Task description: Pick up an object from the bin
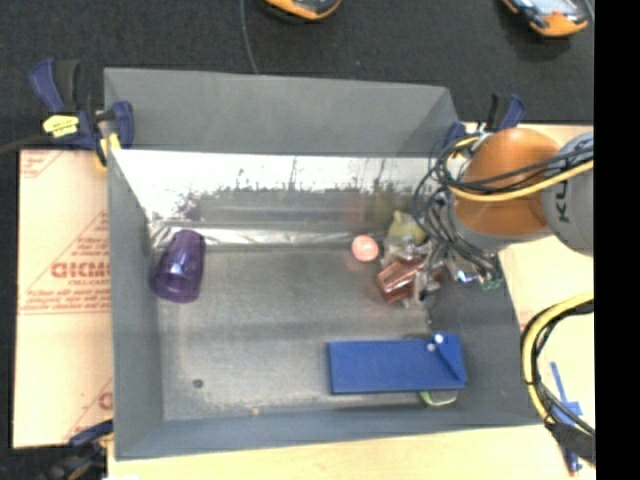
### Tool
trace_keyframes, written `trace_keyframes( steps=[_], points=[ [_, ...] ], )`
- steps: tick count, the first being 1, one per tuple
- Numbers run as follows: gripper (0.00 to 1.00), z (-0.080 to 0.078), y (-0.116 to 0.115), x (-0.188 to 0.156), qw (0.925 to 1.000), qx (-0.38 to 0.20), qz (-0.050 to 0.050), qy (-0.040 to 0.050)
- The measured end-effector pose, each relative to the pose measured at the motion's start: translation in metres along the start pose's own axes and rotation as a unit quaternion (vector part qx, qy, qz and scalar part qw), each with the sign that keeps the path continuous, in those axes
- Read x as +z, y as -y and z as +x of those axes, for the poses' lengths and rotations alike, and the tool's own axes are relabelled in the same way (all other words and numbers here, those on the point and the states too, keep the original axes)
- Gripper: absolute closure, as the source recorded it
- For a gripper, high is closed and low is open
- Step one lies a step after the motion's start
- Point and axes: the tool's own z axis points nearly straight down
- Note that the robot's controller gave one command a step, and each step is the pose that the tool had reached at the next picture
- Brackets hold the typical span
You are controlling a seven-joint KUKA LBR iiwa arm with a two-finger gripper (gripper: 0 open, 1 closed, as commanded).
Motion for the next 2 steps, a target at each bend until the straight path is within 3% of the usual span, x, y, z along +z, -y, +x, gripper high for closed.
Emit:
trace_keyframes(
  steps=[1, 2],
  points=[
    [1.00, -0.011, 0.009, 0.002, 0.9999, -0.008, -0.008, -0.0016],
    [1.00, -0.012, -0.001, 0.003, 0.9993, -0.038, -0.002, 0.0004]
  ],
)
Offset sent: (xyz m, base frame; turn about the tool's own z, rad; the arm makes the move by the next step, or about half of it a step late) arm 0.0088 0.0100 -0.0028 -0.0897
